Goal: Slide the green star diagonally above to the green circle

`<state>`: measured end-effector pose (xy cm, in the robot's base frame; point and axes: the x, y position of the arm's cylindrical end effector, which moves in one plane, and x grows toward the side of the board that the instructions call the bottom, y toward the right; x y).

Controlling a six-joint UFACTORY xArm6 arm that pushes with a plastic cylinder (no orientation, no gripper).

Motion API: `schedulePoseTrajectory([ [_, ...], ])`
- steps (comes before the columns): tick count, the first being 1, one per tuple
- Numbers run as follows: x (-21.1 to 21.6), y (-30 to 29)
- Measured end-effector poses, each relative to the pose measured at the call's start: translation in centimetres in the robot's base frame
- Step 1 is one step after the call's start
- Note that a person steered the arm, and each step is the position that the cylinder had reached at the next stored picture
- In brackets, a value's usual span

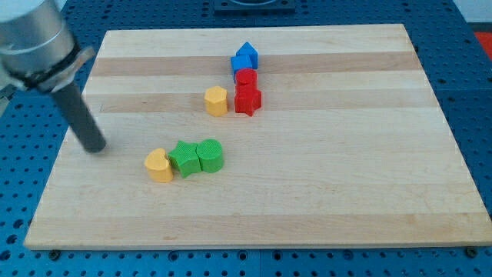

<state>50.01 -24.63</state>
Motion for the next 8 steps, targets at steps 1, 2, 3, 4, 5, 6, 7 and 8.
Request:
schedulePoseTrajectory([
  [1, 6.5, 0.9],
  [2, 8.7, 6.0],
  [3, 8.3, 11.7],
  [4, 6.3, 13.2],
  [5, 4.1, 9.4],
  [6, 1.7, 6.4],
  [7, -0.5, 6.4],
  [8, 2.1, 6.5],
])
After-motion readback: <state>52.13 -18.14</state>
